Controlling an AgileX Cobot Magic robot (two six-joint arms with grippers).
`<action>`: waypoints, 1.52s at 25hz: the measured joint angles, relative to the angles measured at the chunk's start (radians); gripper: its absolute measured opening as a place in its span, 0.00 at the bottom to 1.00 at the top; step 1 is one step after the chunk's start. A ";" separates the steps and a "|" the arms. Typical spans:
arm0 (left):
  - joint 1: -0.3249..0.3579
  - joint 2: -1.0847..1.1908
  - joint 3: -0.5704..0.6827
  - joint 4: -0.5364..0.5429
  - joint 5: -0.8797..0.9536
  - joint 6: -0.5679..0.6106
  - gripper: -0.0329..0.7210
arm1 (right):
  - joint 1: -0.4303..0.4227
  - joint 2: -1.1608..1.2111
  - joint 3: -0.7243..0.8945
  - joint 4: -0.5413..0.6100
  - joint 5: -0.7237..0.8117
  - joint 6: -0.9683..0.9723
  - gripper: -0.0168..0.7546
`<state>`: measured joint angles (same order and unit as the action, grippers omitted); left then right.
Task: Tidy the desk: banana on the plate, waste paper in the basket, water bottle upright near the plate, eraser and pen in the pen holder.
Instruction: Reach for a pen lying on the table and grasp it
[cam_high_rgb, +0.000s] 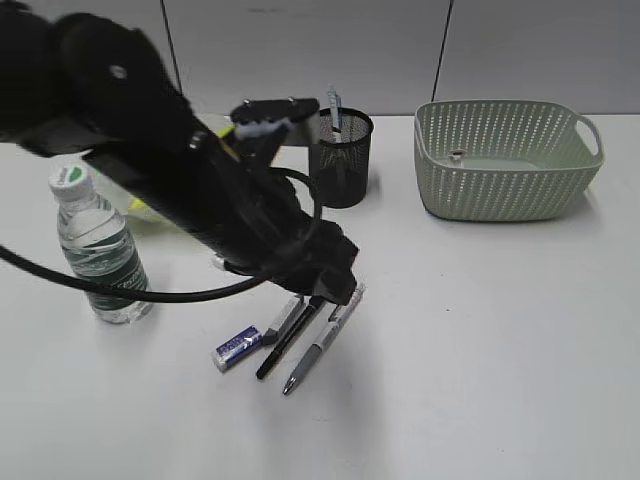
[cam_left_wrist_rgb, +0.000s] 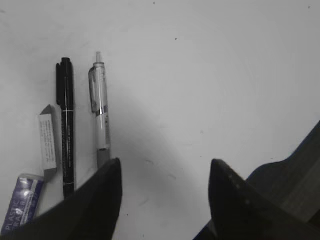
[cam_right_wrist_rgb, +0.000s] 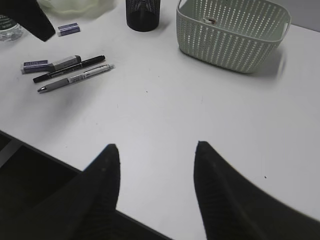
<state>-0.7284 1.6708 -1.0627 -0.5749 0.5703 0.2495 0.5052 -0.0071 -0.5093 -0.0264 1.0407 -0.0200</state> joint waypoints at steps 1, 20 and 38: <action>-0.010 0.035 -0.036 0.037 0.017 -0.044 0.60 | 0.000 0.000 0.000 0.000 0.000 0.000 0.53; -0.052 0.404 -0.363 0.391 0.225 -0.346 0.60 | 0.000 0.000 0.000 0.000 0.000 0.001 0.53; -0.071 0.485 -0.365 0.385 0.185 -0.348 0.48 | 0.000 0.000 0.000 0.000 0.000 0.001 0.52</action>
<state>-0.7993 2.1554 -1.4274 -0.1900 0.7556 -0.0980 0.5052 -0.0071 -0.5093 -0.0260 1.0407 -0.0190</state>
